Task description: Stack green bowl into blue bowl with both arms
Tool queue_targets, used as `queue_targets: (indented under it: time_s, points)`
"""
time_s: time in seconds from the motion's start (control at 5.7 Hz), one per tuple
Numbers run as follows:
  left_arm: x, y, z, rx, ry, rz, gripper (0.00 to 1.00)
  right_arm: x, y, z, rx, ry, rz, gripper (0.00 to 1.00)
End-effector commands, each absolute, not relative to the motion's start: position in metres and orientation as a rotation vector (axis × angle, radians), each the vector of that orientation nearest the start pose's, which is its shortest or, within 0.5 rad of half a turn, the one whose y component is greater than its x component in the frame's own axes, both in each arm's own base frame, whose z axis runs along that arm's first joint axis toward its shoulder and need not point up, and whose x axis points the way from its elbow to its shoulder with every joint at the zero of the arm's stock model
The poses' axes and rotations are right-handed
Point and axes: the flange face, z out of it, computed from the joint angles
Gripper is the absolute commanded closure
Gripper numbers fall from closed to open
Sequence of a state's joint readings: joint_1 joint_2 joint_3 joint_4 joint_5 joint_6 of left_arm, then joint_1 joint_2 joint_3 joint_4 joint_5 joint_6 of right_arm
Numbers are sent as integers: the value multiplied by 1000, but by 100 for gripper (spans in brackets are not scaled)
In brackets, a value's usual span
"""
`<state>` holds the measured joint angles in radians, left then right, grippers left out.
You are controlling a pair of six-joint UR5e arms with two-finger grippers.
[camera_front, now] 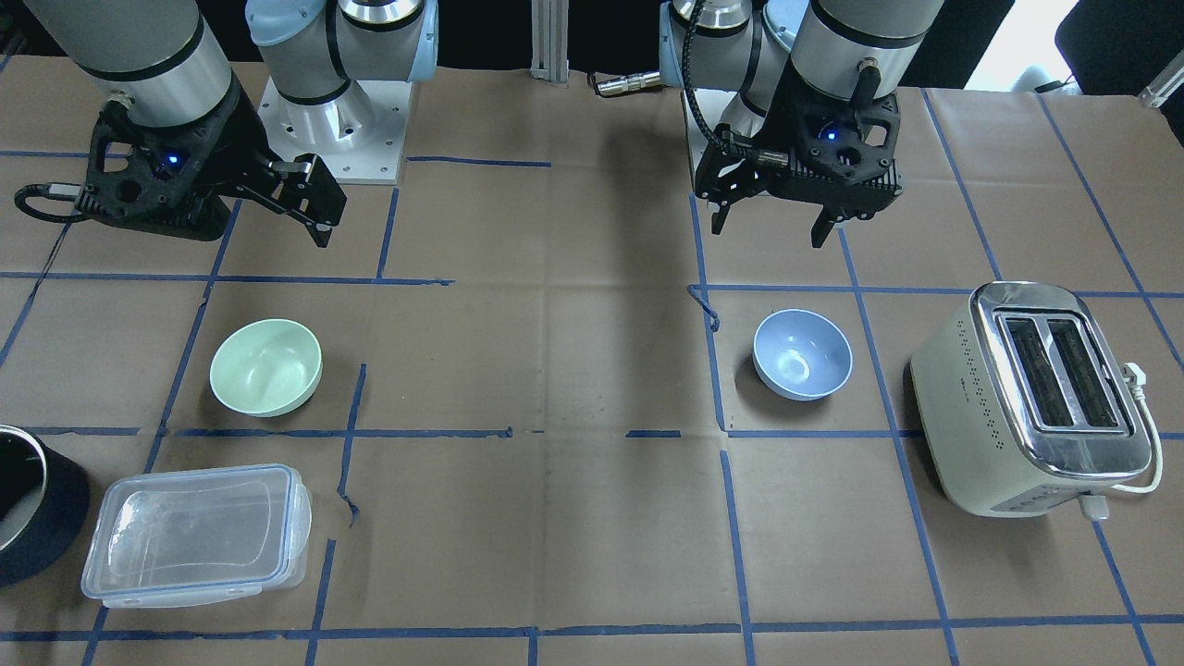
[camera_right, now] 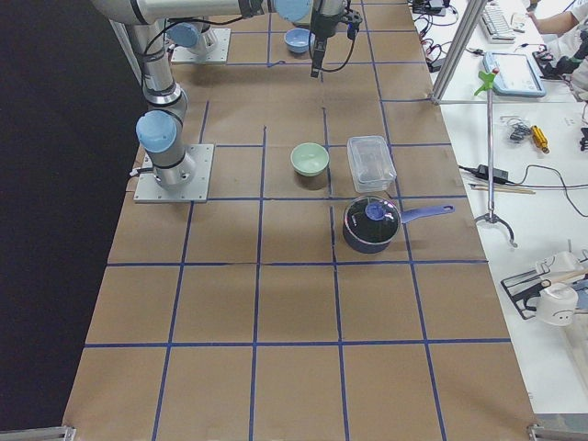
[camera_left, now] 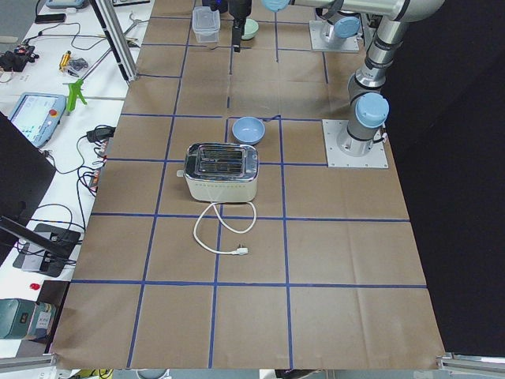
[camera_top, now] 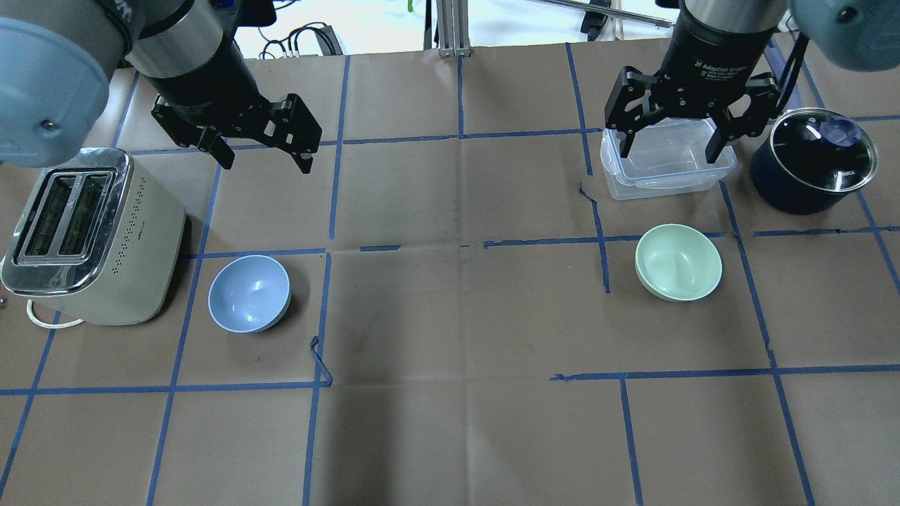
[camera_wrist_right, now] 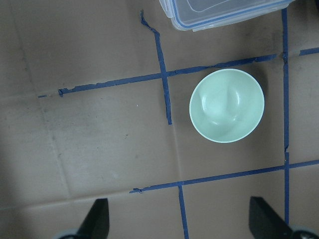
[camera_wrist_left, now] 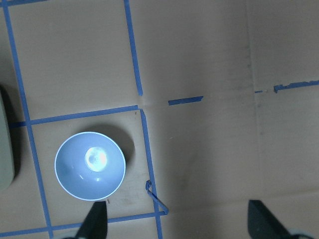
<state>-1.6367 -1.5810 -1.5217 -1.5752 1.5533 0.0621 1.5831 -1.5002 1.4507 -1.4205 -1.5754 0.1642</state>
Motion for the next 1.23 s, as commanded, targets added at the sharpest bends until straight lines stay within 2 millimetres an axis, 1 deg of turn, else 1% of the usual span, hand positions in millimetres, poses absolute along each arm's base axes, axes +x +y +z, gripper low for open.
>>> queue_targets:
  time_s: [0.0,0.35,0.53,0.7,0.88,1.05]
  points:
    - [-168,-490,507,201,3152,-56,2,139,-509,497,236,3141,159,0]
    - [-168,-489,506,201,3152,-53,2,139,-509,496,236,3139,161,0]
    - [-168,-489,505,201,3152,-46,2,132,-512,491,239,3139,178,0]
    - [-166,-492,509,202,3153,-65,2,125,-513,489,107,3145,191,0]
    - [-165,-490,504,204,3153,-49,2,90,-517,489,92,3150,207,0]
    - [-158,-495,494,189,3154,-13,2,30,-513,482,10,3129,231,1]
